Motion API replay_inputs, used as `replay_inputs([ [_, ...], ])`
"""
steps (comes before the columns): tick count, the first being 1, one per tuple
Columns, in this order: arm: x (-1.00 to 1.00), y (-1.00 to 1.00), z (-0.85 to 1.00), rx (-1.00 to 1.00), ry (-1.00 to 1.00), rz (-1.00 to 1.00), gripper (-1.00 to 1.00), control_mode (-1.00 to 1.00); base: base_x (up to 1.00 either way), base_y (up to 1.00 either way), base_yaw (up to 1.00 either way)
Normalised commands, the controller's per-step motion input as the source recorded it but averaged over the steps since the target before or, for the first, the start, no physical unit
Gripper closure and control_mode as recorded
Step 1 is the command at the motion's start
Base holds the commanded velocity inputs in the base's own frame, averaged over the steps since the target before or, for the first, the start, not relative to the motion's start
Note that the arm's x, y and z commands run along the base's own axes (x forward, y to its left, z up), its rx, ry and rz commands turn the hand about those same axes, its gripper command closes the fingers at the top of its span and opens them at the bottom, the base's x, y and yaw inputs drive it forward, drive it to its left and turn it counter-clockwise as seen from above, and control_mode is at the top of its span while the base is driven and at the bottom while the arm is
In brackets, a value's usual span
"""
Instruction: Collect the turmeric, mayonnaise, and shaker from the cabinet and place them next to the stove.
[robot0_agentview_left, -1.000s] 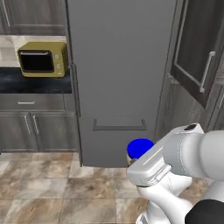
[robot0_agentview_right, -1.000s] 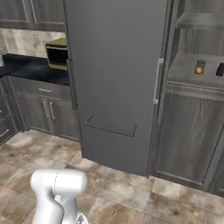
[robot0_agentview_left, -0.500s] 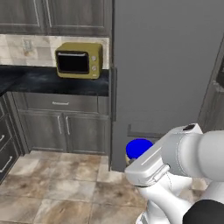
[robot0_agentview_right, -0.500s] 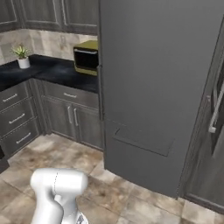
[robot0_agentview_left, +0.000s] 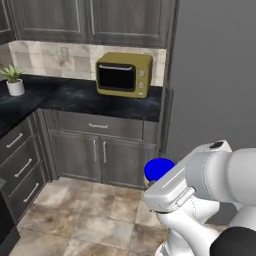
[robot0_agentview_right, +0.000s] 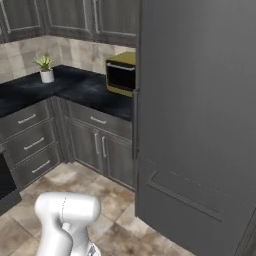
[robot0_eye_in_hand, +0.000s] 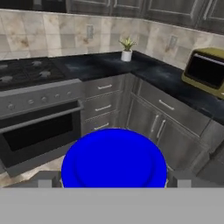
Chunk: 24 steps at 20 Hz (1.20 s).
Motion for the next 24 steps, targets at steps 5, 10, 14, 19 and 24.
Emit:
replay_inputs([
  [5, 0.0, 0.0, 0.0, 0.0, 0.0, 0.0, 1.0, 1.0, 0.75, 0.25, 0.27],
  [10, 0.0, 0.0, 0.0, 0.0, 0.0, 0.0, 1.0, 1.0, 0.72, 0.26, 0.28],
  [14, 0.0, 0.0, 0.0, 0.0, 0.0, 0.0, 1.0, 1.0, 0.72, 0.26, 0.29],
  [19, 0.0, 0.0, 0.0, 0.0, 0.0, 0.0, 1.0, 1.0, 0.72, 0.24, 0.29],
  [24, 0.0, 0.0, 0.0, 0.0, 0.0, 0.0, 1.0, 1.0, 0.73, 0.18, 0.3],
])
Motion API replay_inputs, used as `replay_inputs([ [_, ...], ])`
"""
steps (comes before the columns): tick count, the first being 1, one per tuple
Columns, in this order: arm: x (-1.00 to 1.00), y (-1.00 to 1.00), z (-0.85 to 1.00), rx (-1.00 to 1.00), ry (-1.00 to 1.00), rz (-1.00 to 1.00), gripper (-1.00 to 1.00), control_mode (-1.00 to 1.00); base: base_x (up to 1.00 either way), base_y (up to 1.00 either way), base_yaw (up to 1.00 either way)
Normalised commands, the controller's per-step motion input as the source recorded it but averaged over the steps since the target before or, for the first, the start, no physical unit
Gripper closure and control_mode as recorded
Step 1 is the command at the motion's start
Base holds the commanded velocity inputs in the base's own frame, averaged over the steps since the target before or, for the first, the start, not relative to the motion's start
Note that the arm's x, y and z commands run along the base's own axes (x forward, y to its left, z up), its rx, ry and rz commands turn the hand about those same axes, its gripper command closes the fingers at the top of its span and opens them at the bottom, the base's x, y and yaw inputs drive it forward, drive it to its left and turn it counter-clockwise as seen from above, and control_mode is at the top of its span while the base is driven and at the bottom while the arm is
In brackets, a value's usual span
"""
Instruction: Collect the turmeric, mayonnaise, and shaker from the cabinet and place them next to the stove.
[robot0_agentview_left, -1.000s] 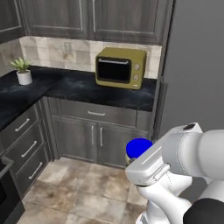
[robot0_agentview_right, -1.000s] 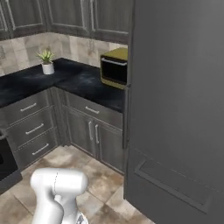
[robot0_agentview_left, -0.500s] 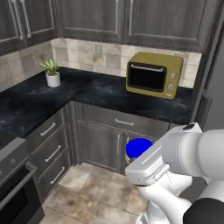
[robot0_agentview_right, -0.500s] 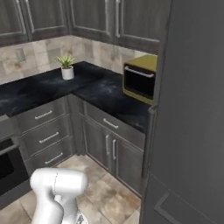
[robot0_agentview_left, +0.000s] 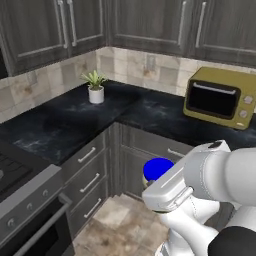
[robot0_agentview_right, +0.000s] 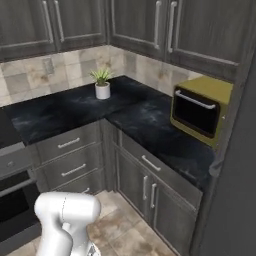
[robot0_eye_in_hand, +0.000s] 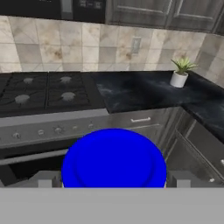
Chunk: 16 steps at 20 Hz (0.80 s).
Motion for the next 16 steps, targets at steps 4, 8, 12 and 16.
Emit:
replay_inputs([
  [4, 0.0, 0.0, 0.0, 0.0, 0.0, 0.0, 1.0, 1.0, 0.75, 0.12, 0.3],
  [8, 0.0, 0.0, 0.0, 0.0, 0.0, 0.0, 1.0, 1.0, 0.76, 0.1, 0.3],
  [12, 0.0, 0.0, 0.0, 0.0, 0.0, 0.0, 1.0, 1.0, 0.72, 0.05, 0.31],
  [16, 0.0, 0.0, 0.0, 0.0, 0.0, 0.0, 1.0, 1.0, 0.67, 0.01, 0.32],
])
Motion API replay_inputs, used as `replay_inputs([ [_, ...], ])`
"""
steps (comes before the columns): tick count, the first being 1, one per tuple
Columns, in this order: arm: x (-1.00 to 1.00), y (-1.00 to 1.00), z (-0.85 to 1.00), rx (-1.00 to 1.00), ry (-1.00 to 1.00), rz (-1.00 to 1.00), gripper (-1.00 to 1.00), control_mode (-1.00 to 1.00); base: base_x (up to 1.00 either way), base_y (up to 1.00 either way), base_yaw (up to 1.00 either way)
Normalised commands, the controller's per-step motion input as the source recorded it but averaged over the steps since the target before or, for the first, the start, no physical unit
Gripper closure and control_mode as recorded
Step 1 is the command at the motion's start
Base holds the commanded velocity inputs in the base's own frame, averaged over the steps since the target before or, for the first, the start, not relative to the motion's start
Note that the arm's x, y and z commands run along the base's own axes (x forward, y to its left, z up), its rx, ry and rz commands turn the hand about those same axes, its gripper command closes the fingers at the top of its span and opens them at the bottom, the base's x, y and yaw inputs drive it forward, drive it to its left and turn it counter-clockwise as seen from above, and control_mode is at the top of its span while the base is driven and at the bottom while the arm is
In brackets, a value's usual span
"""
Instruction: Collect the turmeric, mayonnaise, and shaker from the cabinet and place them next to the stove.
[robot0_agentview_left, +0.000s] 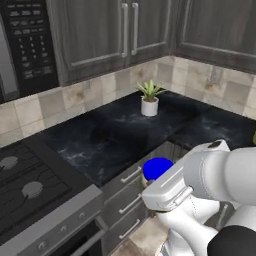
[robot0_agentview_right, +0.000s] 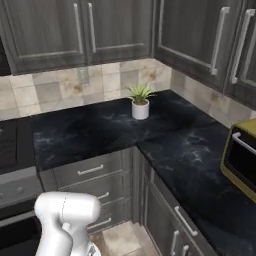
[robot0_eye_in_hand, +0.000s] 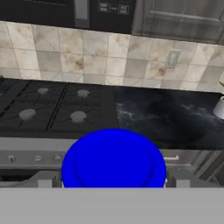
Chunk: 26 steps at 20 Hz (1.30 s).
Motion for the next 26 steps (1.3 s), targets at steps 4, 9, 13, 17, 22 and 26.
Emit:
replay_inputs([
  [4, 0.0, 0.0, 0.0, 0.0, 0.0, 0.0, 1.0, 1.0, 0.67, 0.0, 0.33],
  [9, 0.0, 0.0, 0.0, 0.0, 0.0, 0.0, 1.0, 1.0, 0.68, 0.0, 0.35],
  [13, 0.0, 0.0, 0.0, 0.0, 0.0, 0.0, 1.0, 1.0, 0.68, 0.0, 0.37],
  [17, 0.0, 0.0, 0.0, 0.0, 0.0, 0.0, 1.0, 1.0, 0.62, 0.0, 0.38],
  [22, 0.48, 0.0, -0.3, 0.01, 0.01, 0.23, 1.0, -1.0, 0.25, 0.0, 0.15],
  [26, 0.97, -0.02, -0.44, 0.04, 0.01, 0.37, 1.0, -1.0, 0.0, 0.0, 0.0],
])
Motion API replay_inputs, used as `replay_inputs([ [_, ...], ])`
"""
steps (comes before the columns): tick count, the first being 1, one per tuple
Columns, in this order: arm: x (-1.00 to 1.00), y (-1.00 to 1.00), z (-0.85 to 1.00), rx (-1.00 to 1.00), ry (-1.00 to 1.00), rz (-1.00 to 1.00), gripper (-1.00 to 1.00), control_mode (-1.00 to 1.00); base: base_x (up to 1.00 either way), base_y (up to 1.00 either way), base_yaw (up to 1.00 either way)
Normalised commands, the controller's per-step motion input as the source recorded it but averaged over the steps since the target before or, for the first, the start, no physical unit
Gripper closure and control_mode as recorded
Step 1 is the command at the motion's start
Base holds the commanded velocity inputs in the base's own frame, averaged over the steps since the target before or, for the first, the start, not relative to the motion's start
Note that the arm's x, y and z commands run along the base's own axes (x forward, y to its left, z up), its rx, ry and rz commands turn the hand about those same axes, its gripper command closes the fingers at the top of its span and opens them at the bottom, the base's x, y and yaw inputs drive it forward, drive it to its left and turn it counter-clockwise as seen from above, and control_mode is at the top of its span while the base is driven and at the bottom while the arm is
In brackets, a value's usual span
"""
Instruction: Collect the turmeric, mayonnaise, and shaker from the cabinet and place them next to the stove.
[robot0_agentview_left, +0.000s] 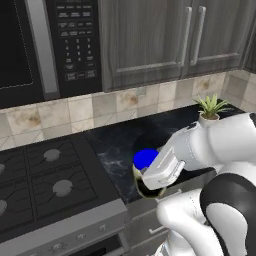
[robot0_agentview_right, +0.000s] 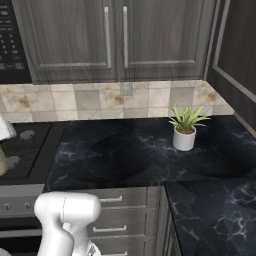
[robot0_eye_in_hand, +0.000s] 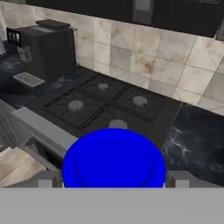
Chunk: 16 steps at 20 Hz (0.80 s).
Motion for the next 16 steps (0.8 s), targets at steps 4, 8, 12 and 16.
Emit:
replay_inputs([
  [4, 0.99, -0.02, -0.41, 0.04, 0.0, 0.36, 1.0, -1.0, 0.0, 0.0, 0.0],
  [8, 0.88, -0.09, -0.38, 0.02, 0.0, 0.35, 1.0, -1.0, 0.0, 0.0, 0.0],
  [12, 0.79, -0.2, -0.36, 0.02, 0.0, 0.34, 1.0, -1.0, 0.0, 0.0, 0.0],
  [16, 0.72, -0.23, -0.33, 0.03, 0.0, 0.31, 1.0, -1.0, 0.0, 0.0, 0.0],
])
